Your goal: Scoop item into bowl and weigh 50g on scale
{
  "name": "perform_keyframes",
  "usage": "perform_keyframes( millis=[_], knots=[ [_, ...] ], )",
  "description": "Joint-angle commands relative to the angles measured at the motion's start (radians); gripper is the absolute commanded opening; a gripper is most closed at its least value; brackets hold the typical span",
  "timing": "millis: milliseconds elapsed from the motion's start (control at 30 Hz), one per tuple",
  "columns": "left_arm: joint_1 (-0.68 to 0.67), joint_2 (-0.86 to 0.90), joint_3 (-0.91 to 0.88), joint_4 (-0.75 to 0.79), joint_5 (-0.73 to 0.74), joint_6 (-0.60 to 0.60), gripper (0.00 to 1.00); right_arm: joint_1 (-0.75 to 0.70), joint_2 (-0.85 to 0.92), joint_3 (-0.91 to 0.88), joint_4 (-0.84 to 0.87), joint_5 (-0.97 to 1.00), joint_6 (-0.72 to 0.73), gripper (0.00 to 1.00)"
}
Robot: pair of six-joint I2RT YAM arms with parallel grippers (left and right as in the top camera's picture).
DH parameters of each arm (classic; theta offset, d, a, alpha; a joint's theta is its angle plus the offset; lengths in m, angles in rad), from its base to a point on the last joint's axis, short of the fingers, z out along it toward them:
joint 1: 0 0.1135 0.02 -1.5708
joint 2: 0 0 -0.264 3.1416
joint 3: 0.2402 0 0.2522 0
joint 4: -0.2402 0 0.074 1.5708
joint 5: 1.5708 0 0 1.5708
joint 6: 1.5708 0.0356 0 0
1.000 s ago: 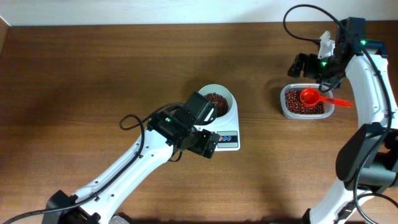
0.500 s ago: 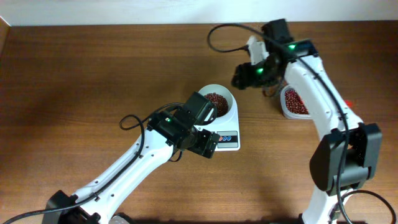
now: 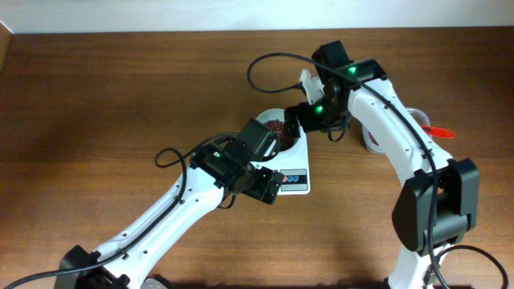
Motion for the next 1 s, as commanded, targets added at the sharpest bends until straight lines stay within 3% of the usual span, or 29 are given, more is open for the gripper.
perform_keyframes(
  millis=[0,400,767,967],
  knots=[
    [-0.003,-0.016,-0.007,0.002,-0.007,-0.005,0.99,0.006,0.011,-0.055,0.026,0.012,-0.003,0.99],
    [-0.003,-0.016,-0.007,0.002,-0.007,-0.005,0.99,0.006,0.011,-0.162,0.212,0.012,-0.003,0.99],
    [-0.003,-0.016,-0.007,0.002,-0.007,-0.005,0.99,0.006,0.011,-0.166,0.172,0.012,-0.004,0.99],
    [-0.003,-0.016,-0.007,0.002,-0.007,-0.005,0.99,0.006,0.011,-0.166,0.237,0.088,-0.004,0.99]
  ],
)
